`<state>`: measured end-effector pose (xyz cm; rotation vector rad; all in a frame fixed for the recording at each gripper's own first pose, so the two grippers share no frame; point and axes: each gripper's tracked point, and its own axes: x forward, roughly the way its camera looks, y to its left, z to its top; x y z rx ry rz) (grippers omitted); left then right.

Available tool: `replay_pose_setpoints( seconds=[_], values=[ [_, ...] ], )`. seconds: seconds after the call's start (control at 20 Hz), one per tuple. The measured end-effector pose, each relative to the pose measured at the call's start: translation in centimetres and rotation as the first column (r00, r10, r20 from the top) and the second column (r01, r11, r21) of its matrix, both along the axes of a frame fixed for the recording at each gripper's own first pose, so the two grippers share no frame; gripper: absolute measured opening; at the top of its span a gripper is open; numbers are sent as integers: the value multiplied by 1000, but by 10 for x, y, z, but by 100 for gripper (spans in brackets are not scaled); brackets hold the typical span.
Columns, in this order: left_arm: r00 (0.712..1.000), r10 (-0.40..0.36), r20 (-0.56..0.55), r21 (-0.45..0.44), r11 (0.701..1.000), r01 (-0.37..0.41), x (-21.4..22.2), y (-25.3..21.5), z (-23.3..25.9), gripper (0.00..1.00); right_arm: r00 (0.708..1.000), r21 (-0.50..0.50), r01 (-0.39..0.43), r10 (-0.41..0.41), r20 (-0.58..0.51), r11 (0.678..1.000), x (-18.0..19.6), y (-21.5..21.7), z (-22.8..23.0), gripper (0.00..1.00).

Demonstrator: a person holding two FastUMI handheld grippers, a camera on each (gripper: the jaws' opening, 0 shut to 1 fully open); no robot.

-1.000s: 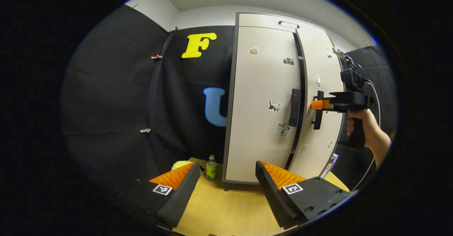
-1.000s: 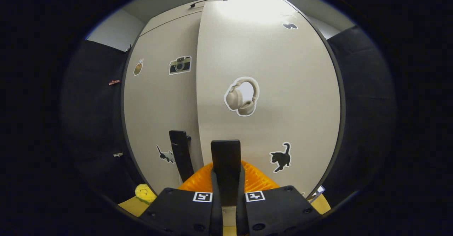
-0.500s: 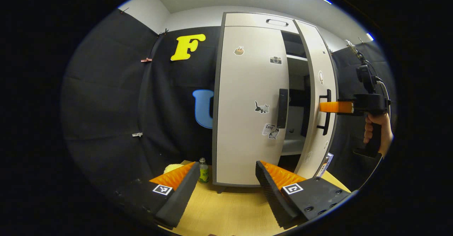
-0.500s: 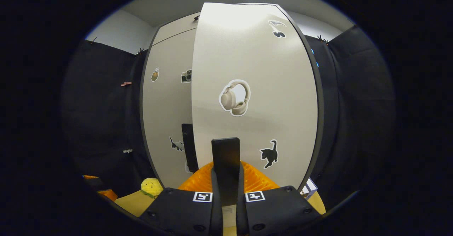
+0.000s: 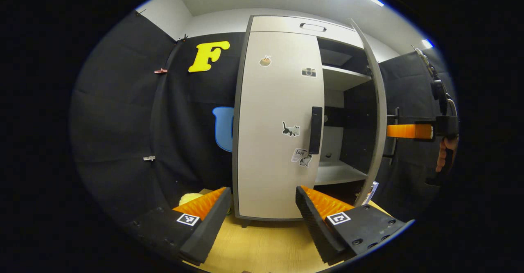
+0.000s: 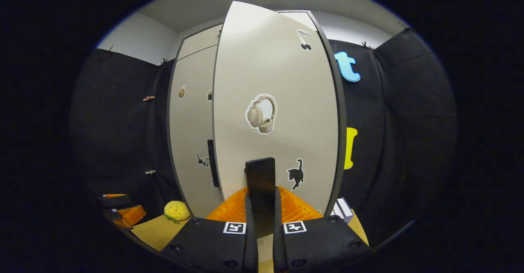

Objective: Open the right door of the double-door shoe cabinet with the right hand, and open the left door with the left hand.

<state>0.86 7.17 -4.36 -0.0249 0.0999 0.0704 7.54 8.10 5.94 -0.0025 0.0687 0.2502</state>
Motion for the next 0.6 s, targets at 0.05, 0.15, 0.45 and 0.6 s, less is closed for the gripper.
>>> replay_pose_setpoints(
  seconds=[0.05, 0.15, 0.45, 0.6],
  values=[
    [1000, -6, -3, 0, 1000, 6, 2, -2, -2, 97, 1000, -4, 14, -14, 0, 1000, -4, -7, 1, 18],
    [1000, -20, -12, 9, 1000, 20, 4, -9, -6, 97, 999, -3, 51, -51, 4, 999, -11, -21, 3, 18],
    [998, -60, -24, 17, 998, 60, 4, -26, -11, 97, 990, -22, 139, -139, 10, 990, -23, -57, 8, 18],
    [997, -76, -19, 20, 997, 77, 3, -32, -9, 97, 977, -26, 215, -215, 2, 976, -28, -82, 8, 17]
  ],
)
